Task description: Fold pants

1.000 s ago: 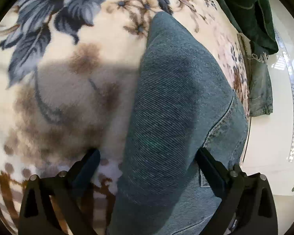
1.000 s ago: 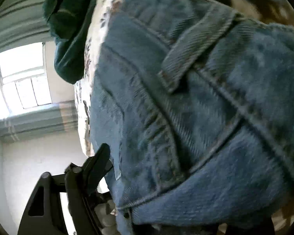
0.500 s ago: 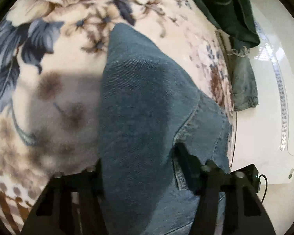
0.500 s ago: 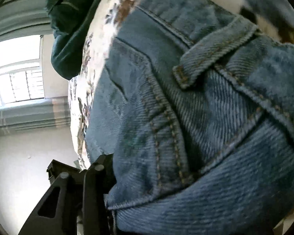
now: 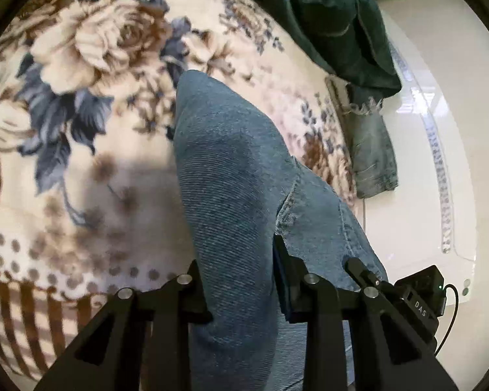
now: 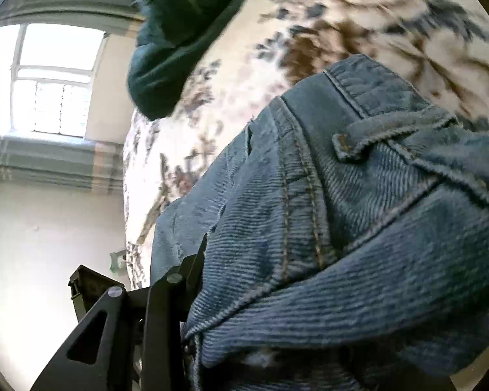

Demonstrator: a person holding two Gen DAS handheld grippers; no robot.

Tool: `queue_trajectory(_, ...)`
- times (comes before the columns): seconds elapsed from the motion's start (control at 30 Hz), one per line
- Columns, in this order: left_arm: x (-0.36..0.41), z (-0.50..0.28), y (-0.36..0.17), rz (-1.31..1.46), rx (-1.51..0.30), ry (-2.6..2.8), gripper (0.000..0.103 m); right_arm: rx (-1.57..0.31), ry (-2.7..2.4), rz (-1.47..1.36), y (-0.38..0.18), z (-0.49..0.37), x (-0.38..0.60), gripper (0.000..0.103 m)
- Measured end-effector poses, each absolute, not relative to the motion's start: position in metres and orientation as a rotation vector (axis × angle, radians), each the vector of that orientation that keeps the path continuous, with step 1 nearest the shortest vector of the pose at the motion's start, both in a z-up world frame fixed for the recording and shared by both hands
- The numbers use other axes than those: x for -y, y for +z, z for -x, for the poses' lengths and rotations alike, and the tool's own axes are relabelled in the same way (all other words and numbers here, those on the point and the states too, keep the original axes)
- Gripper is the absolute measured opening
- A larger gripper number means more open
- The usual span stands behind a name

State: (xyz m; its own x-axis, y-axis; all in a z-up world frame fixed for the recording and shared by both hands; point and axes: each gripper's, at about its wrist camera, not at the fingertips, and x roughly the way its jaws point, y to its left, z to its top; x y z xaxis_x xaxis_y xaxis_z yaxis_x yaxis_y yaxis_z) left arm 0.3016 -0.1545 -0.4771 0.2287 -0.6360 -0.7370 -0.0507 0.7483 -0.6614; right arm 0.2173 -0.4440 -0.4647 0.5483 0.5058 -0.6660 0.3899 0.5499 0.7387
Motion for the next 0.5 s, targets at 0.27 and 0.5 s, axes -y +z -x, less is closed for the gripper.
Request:
queue_trajectory(0.27,0.104,-0.323,-0.396,0.663,-1.213,-0.42,0.026,-0.999,0.175,-1.005,-0.387,-0.264,0.394,0.037)
queue_trajectory(0.5,0.011,-0.387,-0.344,0.665,-1.154,-0.391,0.026,-0.965,0.232,-0.971,-0.34,-0.346,0.295,0.037)
